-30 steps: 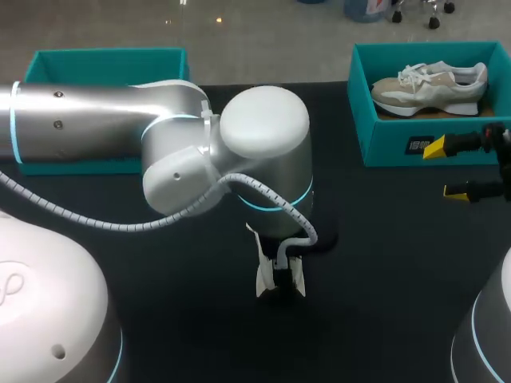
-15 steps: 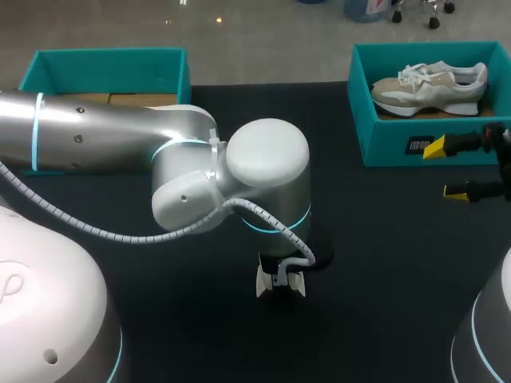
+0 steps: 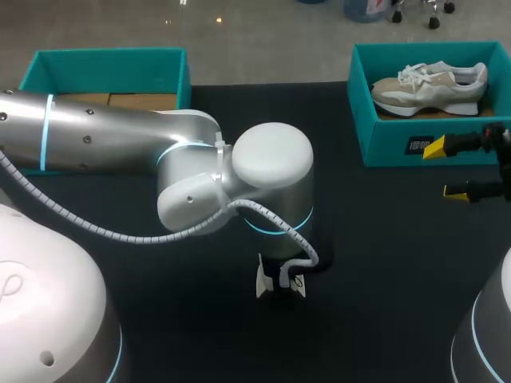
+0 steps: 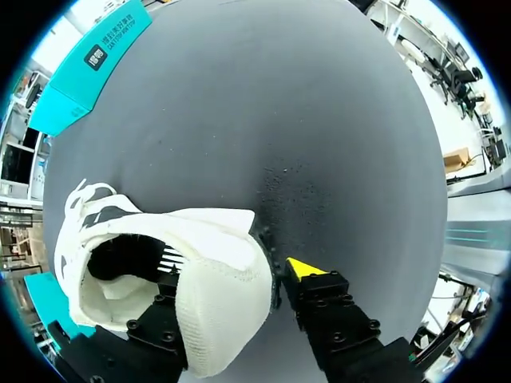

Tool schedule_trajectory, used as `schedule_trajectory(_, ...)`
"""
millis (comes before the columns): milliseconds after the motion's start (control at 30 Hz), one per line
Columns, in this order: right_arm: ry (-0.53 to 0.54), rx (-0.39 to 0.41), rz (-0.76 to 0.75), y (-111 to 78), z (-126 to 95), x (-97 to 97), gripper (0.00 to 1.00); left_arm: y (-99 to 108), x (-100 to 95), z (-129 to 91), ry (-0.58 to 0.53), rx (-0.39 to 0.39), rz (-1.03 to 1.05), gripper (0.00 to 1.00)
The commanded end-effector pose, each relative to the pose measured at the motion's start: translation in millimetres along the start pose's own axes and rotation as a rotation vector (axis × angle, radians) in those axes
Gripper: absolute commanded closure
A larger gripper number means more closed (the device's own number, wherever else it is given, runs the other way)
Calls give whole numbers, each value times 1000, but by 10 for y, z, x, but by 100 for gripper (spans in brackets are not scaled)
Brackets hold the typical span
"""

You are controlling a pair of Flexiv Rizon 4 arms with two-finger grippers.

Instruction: Take the shoe out of the shoebox, open the shoe tongue, remove and reinsert the insole, then place the shoe into the shoebox

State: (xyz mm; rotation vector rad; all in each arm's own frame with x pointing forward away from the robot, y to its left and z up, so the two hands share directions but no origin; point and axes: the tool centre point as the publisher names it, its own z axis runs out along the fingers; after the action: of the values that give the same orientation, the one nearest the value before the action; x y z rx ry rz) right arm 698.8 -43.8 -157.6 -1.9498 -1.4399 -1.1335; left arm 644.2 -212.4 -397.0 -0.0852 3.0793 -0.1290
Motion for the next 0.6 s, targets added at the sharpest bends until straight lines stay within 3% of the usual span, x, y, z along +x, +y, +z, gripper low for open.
schedule_trajectory(33,-3,-1,2,-9,7,-1,0,-1,28,-27,2,4,-3,100)
schedule_trajectory(267,-3,-1,2,-9,7,-1,0,39,56,-160,9,3,-38,100)
schedule_trajectory(600,-3,-1,2,-9,7,-1,0,82,-76,-870,36,-74,15,100)
